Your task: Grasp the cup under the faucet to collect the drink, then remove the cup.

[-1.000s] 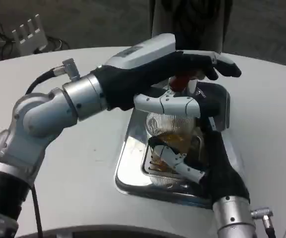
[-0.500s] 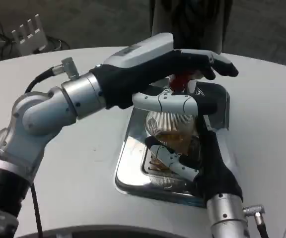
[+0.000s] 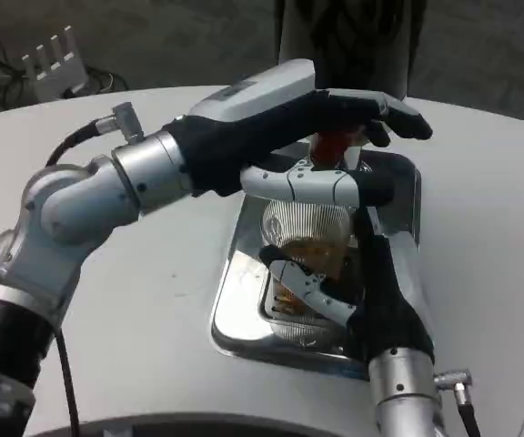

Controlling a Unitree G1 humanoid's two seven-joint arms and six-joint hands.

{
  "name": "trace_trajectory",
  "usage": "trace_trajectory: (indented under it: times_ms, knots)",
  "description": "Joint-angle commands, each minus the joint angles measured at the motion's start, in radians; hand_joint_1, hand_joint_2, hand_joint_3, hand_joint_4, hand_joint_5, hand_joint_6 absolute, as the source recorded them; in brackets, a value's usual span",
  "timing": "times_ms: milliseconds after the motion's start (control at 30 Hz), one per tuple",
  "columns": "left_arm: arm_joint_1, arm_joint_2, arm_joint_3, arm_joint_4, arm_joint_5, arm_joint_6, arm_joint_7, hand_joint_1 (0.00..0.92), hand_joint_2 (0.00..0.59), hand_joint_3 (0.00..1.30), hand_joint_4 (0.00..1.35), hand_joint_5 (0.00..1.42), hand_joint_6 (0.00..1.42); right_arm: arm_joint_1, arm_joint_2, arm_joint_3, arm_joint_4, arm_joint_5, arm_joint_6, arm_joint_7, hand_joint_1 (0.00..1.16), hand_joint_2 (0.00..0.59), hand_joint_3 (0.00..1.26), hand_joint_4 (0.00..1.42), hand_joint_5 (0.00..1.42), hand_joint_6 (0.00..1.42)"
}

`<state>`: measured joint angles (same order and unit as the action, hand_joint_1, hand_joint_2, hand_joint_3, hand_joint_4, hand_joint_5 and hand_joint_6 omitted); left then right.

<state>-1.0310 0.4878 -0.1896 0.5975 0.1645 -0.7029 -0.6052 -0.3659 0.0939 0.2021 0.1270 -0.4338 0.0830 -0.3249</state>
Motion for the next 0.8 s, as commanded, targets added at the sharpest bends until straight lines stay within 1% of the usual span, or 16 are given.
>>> trace_trajectory:
  times_ms: [33,233,567,800]
  knots:
    - [0.013,0.012,-0.020,0.017,0.027,0.003,-0.021,0.000,0.132,0.31,0.25,0.31,0.32,-0.008,0.020,0.016,0.017,-0.014,-0.021,-0.038,0.67,0.186,0.00,0.04,0.11,0.00]
    - [0.019,0.019,-0.019,0.007,0.027,0.004,-0.022,0.000,0.136,0.31,0.25,0.31,0.32,-0.017,0.036,0.034,0.035,-0.019,-0.021,-0.060,0.67,0.191,0.00,0.11,0.17,0.00]
    - [0.025,0.028,-0.019,-0.010,0.027,0.012,-0.024,0.000,0.139,0.32,0.25,0.31,0.32,-0.019,0.045,0.052,0.047,-0.024,-0.005,-0.098,0.68,0.191,0.02,0.14,0.21,0.00]
    - [0.029,0.035,-0.021,-0.022,0.024,0.018,-0.026,0.000,0.139,0.32,0.26,0.31,0.32,-0.029,0.060,0.069,0.076,-0.022,-0.002,-0.124,0.68,0.199,0.07,0.18,0.27,0.00]
